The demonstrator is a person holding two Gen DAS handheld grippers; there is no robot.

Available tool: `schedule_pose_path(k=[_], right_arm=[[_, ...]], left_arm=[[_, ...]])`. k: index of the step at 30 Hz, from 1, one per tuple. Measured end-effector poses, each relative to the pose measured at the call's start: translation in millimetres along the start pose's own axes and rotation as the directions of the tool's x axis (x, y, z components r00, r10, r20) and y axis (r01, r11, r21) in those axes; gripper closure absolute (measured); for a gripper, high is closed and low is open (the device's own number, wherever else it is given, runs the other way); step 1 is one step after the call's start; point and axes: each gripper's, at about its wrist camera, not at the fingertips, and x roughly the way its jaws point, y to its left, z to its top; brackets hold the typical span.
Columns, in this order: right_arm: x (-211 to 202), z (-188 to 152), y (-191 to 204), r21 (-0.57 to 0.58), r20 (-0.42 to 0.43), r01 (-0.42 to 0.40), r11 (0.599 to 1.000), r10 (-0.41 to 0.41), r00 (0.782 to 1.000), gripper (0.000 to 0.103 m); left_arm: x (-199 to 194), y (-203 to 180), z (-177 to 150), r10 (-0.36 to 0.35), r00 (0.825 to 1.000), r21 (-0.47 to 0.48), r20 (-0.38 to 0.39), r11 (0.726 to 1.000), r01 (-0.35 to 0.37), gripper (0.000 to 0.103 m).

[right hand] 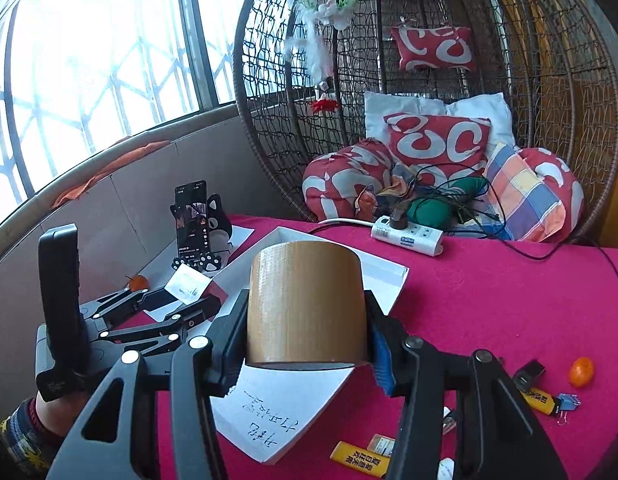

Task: Organize rigid objects
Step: 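Open the left gripper over the tray while the right gripper releases the tape roll into it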

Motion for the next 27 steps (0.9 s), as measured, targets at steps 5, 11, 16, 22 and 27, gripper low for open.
schedule_pose_path(k=[5,11,16,22,27], right_arm=[[30.5,-3.7,4.3,0.013,-0.038,0.004,1.0,-0.003,0.999,0.051],[62.7,-7.3,5.0,0.039,-0.084,0.016,0.999,-0.013,0.996,0.05],[82.0,-3.8,14.8,0.004,-0.098,0.034,0.999,-0.034,0.995,0.05],[77.2,-7.5,12.4,0.007,-0.062,0.045,0.999,-0.045,0.997,0.022],[49.4,-19.9,3.3,0.031,-0.004,0.072,0.997,-0.072,0.997,0.0]], left_arm=[[21.7,3.1,5.4,0.038,0.999,-0.021,-0.025,0.999,-0.039,0.052],[45.4,12.9,1.4,0.075,0.995,-0.047,-0.06,0.996,-0.077,0.052],[65.2,24.1,-4.9,0.099,0.99,-0.062,-0.104,0.992,-0.106,0.052],[65.6,33.8,-11.8,0.069,0.992,-0.12,-0.104,0.989,-0.082,0.015],[49.7,32.0,-17.4,0.076,0.996,-0.149,-0.048,0.985,-0.082,0.0]])
